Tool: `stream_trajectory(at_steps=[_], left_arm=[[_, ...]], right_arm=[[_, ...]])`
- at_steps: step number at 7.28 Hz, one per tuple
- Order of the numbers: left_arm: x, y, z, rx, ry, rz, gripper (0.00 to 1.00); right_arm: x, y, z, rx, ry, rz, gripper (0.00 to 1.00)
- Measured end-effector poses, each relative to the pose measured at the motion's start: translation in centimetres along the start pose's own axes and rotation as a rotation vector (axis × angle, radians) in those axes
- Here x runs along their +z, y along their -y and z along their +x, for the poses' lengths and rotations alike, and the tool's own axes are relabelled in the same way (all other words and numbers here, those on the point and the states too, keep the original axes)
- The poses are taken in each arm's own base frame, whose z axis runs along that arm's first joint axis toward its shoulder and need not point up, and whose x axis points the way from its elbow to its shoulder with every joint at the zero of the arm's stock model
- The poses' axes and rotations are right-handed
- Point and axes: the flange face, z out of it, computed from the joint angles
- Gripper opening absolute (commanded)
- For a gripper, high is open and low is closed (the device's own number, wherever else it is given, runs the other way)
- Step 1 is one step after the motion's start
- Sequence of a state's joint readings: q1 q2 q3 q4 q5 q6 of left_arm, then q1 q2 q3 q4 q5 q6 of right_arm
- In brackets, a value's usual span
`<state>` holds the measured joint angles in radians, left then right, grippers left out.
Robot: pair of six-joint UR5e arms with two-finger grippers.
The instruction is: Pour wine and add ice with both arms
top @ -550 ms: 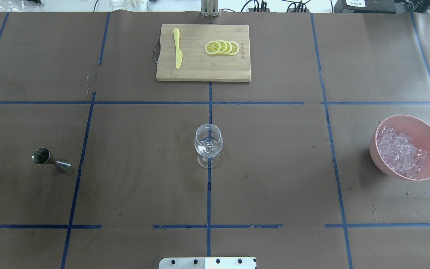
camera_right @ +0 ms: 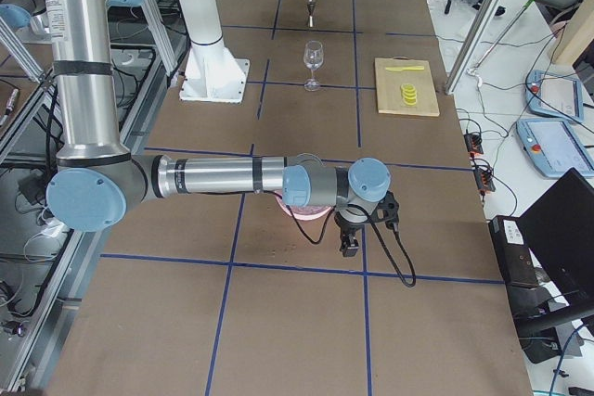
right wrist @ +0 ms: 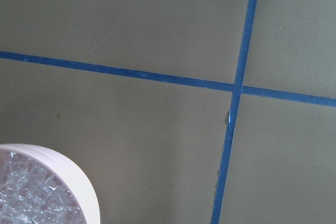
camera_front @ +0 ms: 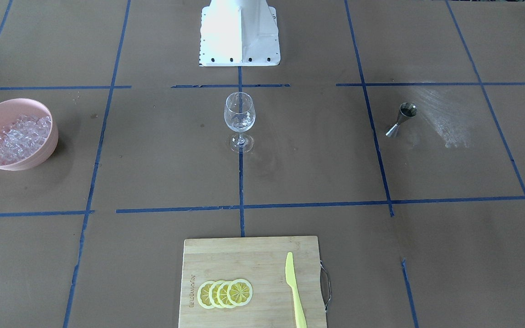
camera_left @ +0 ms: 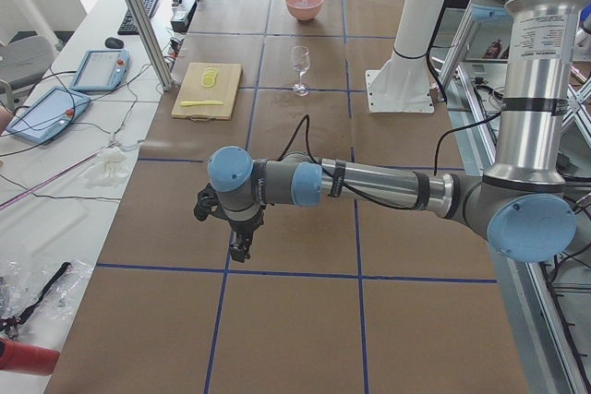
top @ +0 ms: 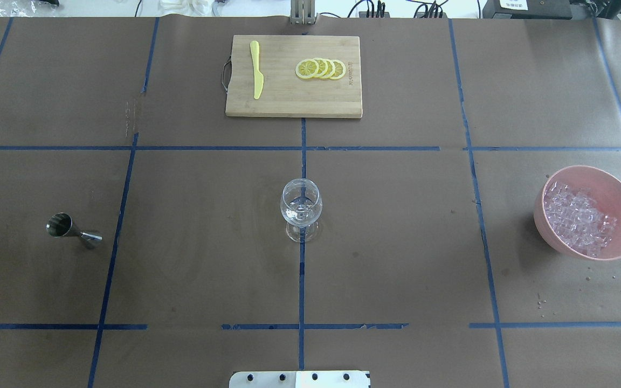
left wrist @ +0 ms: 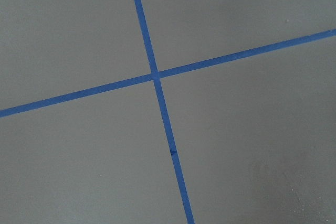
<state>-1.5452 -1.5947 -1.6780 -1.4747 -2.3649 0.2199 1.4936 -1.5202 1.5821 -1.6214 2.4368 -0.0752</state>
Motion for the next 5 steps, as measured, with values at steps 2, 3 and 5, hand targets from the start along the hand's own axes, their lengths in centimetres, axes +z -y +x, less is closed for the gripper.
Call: stream_trajectory(at_steps=[2,3,5], left_arm=[[-0.2,0.7,0.2,0.020,0.041,0.006,1.00],[-0.5,1.2,0.4,0.034,0.051,0.019,1.00],[-0.5,1.7,1.0,0.068,0.054,0.037,1.00]], right_arm=[[-0.1,0.1,-0.1,0.001,0.000,0.002,1.00],[-0.1,0.1,-0.2,0.000,-0.001,0.003,1.00],[-0.1,0.1,-0.2,0.000,-0.001,0.004,1.00]])
